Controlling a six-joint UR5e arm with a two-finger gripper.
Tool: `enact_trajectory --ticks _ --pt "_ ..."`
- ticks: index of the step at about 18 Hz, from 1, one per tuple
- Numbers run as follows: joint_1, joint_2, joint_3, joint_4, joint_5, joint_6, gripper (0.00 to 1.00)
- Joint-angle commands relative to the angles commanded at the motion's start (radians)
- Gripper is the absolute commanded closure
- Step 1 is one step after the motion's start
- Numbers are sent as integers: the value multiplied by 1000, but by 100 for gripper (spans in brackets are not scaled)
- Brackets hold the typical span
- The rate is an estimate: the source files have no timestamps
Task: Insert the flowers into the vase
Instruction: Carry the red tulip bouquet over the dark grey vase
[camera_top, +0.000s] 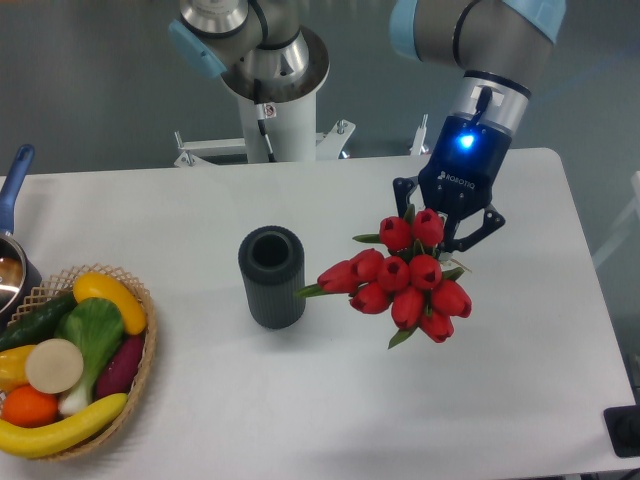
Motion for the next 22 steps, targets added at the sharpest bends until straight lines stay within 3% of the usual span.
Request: enact_trajectory --ticks 6,14,19,22 --pt "-11 -2 -20 0 -9 6 75" --pt "-63 -2 -43 9 -181 9 75" --pt "-90 29 -123 35 -374 41 75" --pt "-89 90 -196 37 -452 78 75"
